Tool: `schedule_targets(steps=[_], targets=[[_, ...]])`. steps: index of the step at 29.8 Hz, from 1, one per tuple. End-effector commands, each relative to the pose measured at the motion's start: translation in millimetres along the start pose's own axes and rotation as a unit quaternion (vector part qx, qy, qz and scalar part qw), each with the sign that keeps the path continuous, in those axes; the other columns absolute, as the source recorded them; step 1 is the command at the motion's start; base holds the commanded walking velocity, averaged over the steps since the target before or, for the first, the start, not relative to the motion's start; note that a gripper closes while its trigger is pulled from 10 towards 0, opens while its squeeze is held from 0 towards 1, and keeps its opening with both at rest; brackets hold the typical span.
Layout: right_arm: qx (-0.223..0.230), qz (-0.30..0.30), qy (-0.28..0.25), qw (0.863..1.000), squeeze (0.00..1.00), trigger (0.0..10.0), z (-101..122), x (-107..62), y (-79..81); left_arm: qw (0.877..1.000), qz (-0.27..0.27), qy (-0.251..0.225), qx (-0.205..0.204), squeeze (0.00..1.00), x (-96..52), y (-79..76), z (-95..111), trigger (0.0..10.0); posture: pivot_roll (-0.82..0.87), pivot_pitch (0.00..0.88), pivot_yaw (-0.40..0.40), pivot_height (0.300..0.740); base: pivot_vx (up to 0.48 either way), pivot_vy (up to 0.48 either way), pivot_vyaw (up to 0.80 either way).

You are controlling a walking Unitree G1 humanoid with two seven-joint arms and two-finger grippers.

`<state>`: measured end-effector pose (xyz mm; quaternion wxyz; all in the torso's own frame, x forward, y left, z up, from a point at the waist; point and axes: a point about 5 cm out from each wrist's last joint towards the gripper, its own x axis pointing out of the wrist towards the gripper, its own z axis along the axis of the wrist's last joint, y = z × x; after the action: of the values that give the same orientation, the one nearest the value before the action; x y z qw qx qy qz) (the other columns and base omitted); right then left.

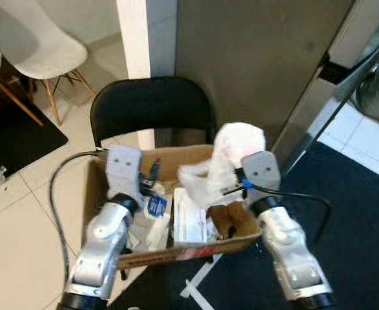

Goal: Picking trash to rubbish bin

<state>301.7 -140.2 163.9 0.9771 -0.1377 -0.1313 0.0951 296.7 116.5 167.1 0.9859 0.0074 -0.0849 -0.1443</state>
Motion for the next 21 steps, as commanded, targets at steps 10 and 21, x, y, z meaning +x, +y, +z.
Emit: schedule_targets(steps=[10, 21], targets=[[0.013, 0.025, 0.001, 1.0, 0.0, 10.0, -2.6, -1.1, 13.3, 1.0, 0.008, 0.016, 0.009, 0.0, -4.5, 6.0, -5.4, 10.0, 0.01, 0.178, -0.026, 0.74, 0.264, 0.0, 0.6], [0.02, 0.028, 0.002, 0.999, 0.0, 10.0, -4.7, -1.2, 11.1, 1.0, 0.004, 0.022, 0.019, 0.0, -5.5, 4.0, -7.8, 10.0, 0.02, 0.178, -0.027, 0.74, 0.096, 0.0, 0.0]])
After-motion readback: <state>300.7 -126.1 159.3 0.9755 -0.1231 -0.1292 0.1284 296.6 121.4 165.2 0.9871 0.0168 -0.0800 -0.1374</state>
